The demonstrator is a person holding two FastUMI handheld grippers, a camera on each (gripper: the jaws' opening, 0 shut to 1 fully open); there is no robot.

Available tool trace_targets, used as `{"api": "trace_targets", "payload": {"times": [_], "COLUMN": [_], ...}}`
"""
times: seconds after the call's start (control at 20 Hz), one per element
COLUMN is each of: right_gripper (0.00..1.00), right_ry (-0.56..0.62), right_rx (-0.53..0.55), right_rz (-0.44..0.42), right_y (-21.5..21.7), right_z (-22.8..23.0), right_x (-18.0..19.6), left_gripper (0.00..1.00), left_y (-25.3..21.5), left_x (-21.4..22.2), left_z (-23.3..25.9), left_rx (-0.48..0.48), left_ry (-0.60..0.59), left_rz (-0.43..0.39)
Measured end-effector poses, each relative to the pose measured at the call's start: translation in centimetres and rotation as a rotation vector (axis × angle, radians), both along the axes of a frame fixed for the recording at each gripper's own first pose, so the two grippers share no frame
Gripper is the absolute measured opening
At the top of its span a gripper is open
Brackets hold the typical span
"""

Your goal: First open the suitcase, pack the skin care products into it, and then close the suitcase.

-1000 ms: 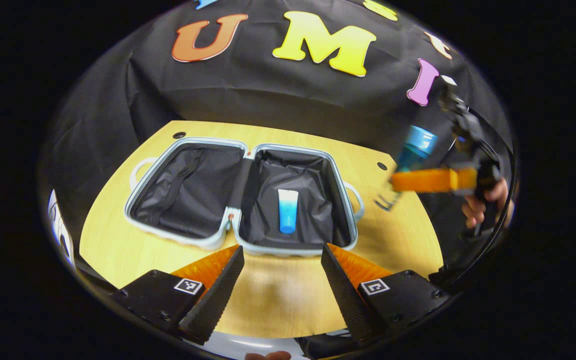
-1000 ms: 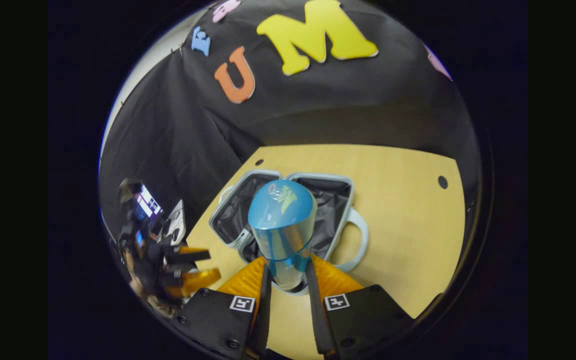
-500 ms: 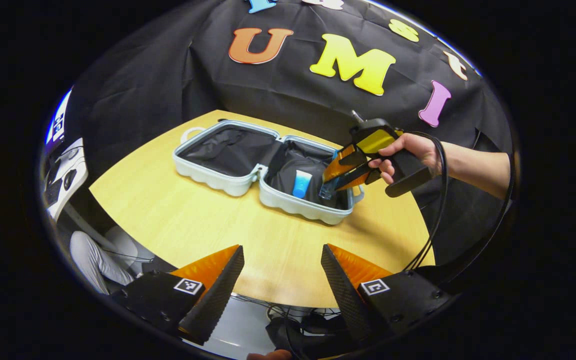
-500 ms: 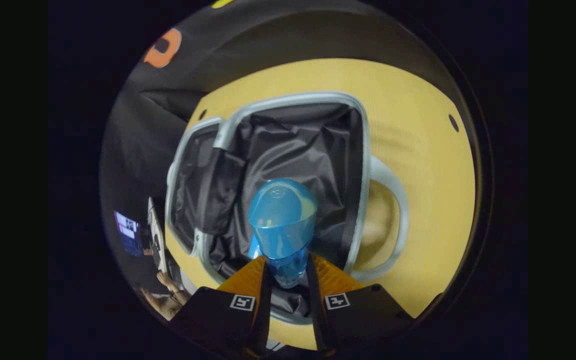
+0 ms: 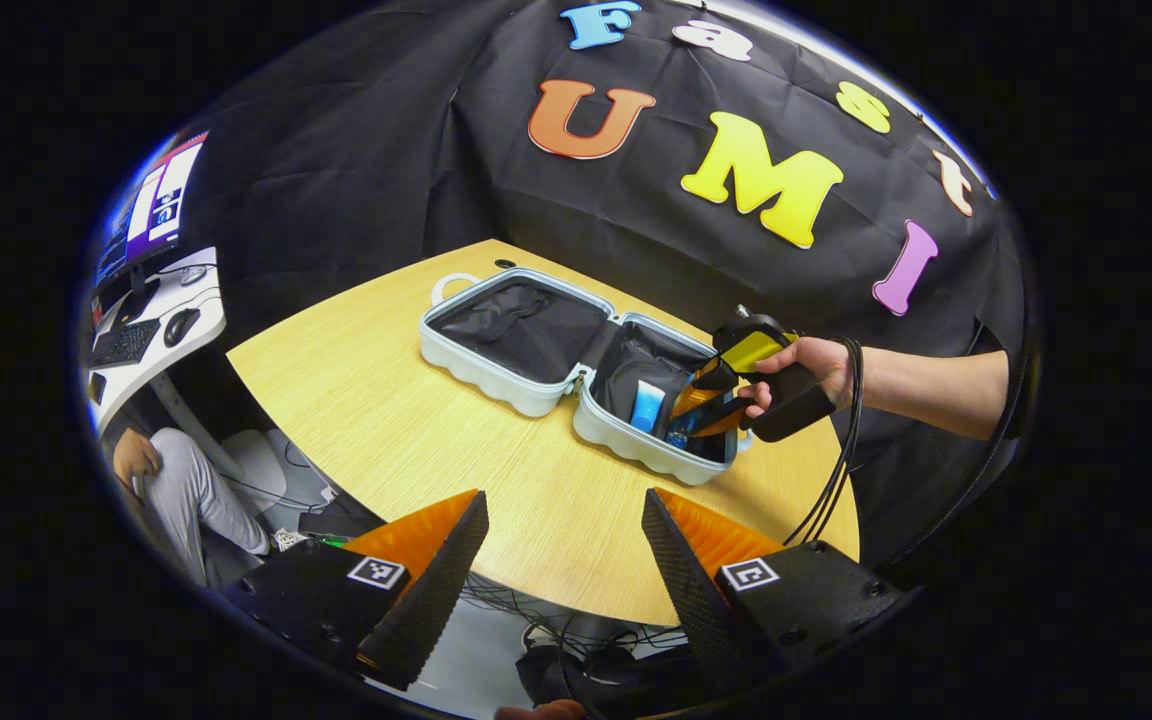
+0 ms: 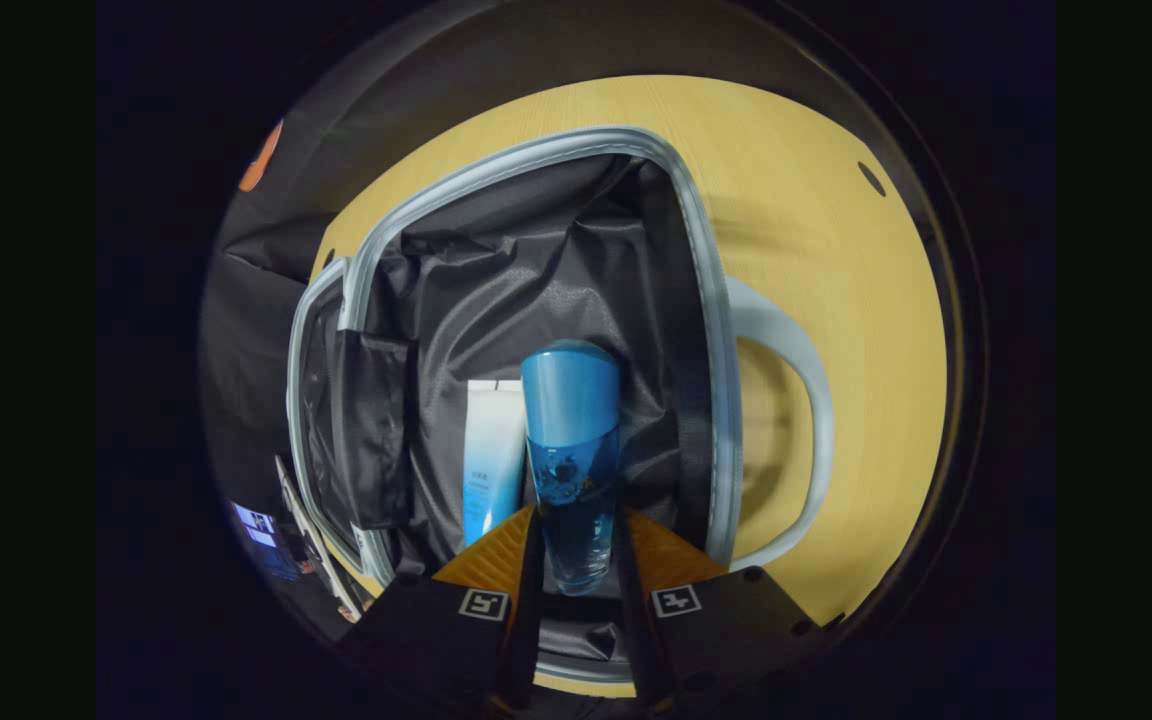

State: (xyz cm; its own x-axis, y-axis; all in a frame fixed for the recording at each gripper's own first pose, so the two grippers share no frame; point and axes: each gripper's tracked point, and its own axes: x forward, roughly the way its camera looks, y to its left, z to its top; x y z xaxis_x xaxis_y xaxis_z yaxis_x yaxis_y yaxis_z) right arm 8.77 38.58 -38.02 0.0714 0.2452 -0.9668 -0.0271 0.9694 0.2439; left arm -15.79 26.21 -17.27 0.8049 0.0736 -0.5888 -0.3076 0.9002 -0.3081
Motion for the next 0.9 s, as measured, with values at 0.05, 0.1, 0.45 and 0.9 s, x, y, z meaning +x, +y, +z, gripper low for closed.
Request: {"api": "trace_targets", "payload": {"times": [0.05, 0.1, 0.45, 0.9], "right_gripper": [0.35, 0.36, 0.52, 0.68], "right_ry": [-0.008, -0.019, -0.140, -0.757], "right_rx": [-0.005, -0.007, 0.012, 0.098], "right_rz": [0.012, 0.019, 0.081, 0.313], "right_y": [0.0, 0.1, 0.0, -7.3], "right_z": [0.0, 0.0, 3.2, 18.5], "right_x": [-0.1, 0.0, 0.0, -2.8], "left_gripper": [0.99, 0.99, 0.99, 0.99], "left_y": [0.0, 0.0, 0.9, 8.3], "left_x": [0.0, 0.1, 1.2, 9.9], "left_z": [0.1, 0.3, 1.2, 2.0], "left_rx": [0.003, 0.003, 0.012, 0.074], "left_ry": [-0.002, -0.007, -0.051, -0.163], "left_rz": [-0.002, -0.009, -0.031, -0.092]}}
